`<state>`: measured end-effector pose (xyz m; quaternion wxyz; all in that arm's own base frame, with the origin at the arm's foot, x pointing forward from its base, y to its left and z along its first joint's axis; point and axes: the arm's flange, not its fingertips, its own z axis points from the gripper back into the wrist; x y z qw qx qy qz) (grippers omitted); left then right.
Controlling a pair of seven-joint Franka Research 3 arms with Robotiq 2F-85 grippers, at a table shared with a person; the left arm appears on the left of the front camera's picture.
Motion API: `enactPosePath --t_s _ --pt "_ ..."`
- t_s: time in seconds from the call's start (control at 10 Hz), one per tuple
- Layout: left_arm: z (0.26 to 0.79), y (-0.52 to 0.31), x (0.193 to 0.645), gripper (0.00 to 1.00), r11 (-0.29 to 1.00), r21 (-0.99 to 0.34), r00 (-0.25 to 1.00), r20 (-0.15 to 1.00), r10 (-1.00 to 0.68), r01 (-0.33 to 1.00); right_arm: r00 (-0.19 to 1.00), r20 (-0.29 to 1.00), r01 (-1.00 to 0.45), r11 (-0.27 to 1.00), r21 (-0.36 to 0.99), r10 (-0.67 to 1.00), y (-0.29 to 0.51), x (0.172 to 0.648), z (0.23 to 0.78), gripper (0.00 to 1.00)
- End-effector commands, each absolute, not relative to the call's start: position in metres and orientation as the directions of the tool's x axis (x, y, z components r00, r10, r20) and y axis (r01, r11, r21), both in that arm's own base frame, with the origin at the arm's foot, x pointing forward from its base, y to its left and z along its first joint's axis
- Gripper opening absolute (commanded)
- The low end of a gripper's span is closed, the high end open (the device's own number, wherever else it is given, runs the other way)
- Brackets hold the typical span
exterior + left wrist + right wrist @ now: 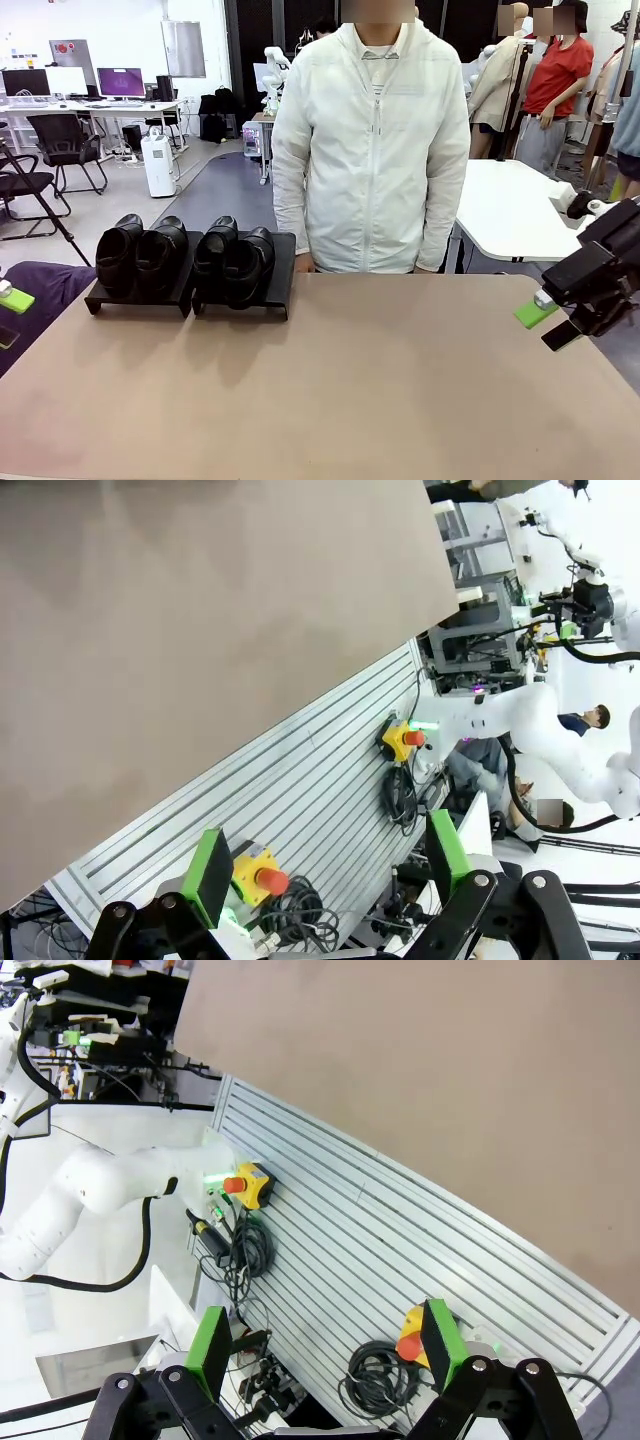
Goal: Organize the shoes by placing them on the stand.
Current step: Place the Shoe from the middle of the table onto the Shoes Stand.
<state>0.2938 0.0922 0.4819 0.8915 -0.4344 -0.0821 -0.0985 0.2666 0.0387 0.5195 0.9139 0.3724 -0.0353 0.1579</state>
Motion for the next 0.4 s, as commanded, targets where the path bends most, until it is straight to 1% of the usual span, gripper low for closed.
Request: enactPosePath --t_s 0.0,0.3 --pt "0.4838 0.0945 0.2910 1.00 0.606 -0.759 0.970 0.219 -0.107 0.239 0.950 0.178 -0.308 0.668 0.678 0.257 0.0387 0.2668 0.5246 1.00" --pt "0.4838 0.0945 0.2910 1.00 0.606 -0.759 0.970 0.219 -0.107 0.239 0.950 0.178 -0.308 0.668 0.678 0.257 0.0387 0.2668 0.5246 1.00"
